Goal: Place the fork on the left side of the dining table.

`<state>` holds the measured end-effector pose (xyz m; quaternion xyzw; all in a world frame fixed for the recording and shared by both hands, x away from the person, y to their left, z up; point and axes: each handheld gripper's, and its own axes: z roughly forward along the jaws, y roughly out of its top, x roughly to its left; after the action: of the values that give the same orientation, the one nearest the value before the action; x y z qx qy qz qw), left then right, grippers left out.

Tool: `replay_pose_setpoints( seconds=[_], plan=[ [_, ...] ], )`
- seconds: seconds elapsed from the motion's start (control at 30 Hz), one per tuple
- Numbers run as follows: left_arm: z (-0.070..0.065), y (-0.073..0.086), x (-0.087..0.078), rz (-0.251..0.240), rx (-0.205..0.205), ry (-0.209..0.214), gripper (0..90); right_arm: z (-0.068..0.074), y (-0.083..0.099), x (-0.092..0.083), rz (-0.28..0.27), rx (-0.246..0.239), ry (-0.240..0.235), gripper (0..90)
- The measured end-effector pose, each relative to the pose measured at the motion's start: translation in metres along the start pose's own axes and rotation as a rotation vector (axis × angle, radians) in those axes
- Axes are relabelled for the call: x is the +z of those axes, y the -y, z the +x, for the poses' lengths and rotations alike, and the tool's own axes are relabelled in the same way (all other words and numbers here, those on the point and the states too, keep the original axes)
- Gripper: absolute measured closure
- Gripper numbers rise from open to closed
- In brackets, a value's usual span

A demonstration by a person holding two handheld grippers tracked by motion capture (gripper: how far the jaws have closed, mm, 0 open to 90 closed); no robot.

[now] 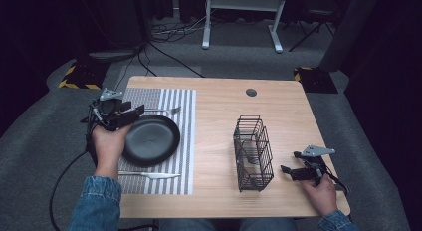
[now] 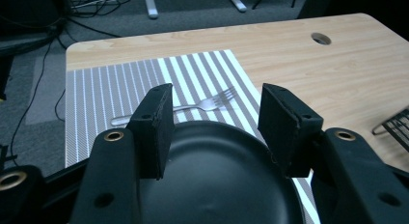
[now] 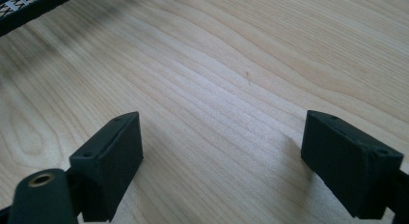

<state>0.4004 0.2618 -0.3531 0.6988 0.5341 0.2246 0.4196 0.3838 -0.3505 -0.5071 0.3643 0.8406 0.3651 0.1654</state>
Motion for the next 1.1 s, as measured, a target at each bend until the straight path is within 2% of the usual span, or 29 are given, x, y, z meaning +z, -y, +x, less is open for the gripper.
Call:
replay_pose_setpoints(
  seconds=[0.23,0.4,0.43,0.5,0.6,0.67,0.8,0.93,1.0,1.1],
  plan=[
    [-0.007,0.013,-0.014,-0.017,0.023,0.046,45.2,0.000,0.000,0.000,0.000,0.000,0.000,14.8],
    [-0.013,0.022,-0.020,0.015,0.058,0.071,42.9,0.000,0.000,0.000,0.001,0.001,0.001,14.8],
    [-0.016,0.025,-0.022,0.011,0.068,0.079,42.0,0.000,0.000,0.000,0.000,0.001,0.001,14.8],
    [-0.022,0.033,-0.025,-0.040,0.082,0.101,41.6,0.000,0.000,0.000,0.000,0.001,0.002,14.8],
    [-0.028,0.044,-0.028,-0.050,0.073,0.138,41.6,0.000,0.000,0.000,0.000,0.002,0.002,14.8],
    [-0.032,0.050,-0.030,-0.052,0.074,0.146,41.5,0.000,0.000,0.000,0.000,0.002,0.002,14.8],
    [-0.043,0.062,-0.037,-0.059,0.101,0.148,41.3,0.000,0.000,0.000,0.000,0.001,0.002,14.8],
    [-0.049,0.074,-0.041,-0.060,0.111,0.149,40.7,0.000,0.000,0.000,0.001,0.001,0.002,14.8],
    [-0.051,0.084,-0.043,-0.068,0.108,0.181,38.8,0.000,0.000,0.000,0.001,0.001,0.002,14.8],
    [-0.052,0.099,-0.045,-0.088,0.078,0.226,38.4,0.000,0.000,0.000,0.000,0.001,0.002,14.8]
  ],
)
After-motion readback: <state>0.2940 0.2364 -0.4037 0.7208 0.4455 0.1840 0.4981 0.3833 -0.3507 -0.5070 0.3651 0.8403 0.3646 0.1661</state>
